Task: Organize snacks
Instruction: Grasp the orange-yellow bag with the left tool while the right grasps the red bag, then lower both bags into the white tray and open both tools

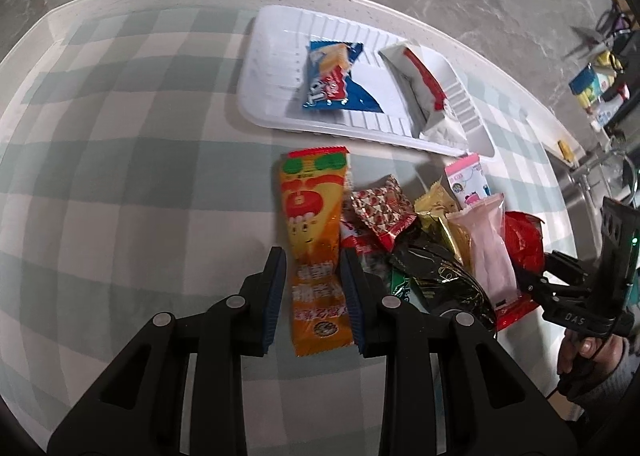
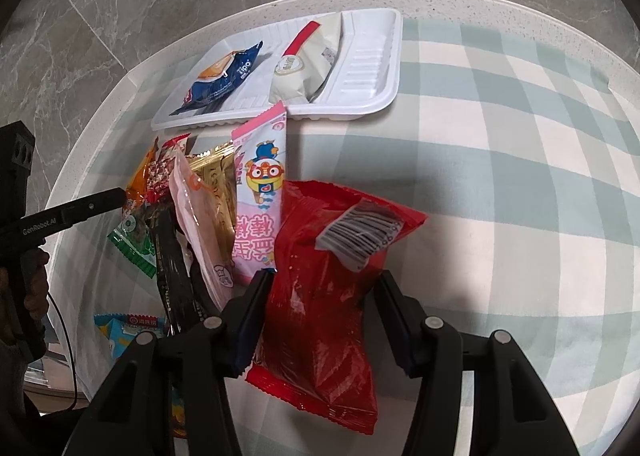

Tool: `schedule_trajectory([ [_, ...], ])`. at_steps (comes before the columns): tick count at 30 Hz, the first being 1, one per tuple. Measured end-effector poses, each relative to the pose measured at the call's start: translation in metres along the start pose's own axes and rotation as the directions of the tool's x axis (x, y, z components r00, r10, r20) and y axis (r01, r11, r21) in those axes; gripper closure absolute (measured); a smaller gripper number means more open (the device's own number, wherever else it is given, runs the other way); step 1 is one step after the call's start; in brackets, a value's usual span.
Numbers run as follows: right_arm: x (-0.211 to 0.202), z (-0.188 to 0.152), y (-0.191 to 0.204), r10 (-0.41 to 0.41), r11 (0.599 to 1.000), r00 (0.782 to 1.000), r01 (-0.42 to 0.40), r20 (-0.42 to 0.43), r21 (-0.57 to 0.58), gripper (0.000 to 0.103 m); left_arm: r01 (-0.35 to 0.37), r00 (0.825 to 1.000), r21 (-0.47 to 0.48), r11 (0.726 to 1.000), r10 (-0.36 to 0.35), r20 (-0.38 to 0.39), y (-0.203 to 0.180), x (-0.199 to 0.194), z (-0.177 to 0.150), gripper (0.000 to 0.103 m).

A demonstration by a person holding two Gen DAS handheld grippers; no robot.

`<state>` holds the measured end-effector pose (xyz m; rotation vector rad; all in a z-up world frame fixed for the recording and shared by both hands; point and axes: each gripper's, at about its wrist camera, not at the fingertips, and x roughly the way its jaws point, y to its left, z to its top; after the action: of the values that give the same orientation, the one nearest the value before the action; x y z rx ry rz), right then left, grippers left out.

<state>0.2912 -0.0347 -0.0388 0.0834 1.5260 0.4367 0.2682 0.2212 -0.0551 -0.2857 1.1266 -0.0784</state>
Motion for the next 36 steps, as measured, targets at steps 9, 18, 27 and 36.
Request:
schedule_trajectory([
  [9,0.001,0.0,0.003,-0.016,1.0,1.0,0.016,0.015,-0.021,0.051,-0.01,1.0,-0.001,1.0,0.01,-0.022,0.004,0.023,0.002,0.076],
  [18,-0.005,0.0,-0.013,0.103,0.993,0.994,-0.105,0.033,0.052,0.071,0.148,0.989,-0.141,0.979,-0.148,0.01,0.036,0.021,0.003,0.085],
  [27,-0.025,0.0,-0.03,0.178,0.971,0.981,-0.189,0.083,0.145,0.071,0.193,0.981,-0.159,0.968,-0.184,0.069,0.046,-0.009,0.009,0.085],
  [36,-0.042,0.034,-0.036,0.207,0.963,0.969,-0.227,0.136,0.148,0.071,0.206,0.975,-0.125,0.971,-0.193,0.107,0.048,-0.027,0.044,0.085],
])
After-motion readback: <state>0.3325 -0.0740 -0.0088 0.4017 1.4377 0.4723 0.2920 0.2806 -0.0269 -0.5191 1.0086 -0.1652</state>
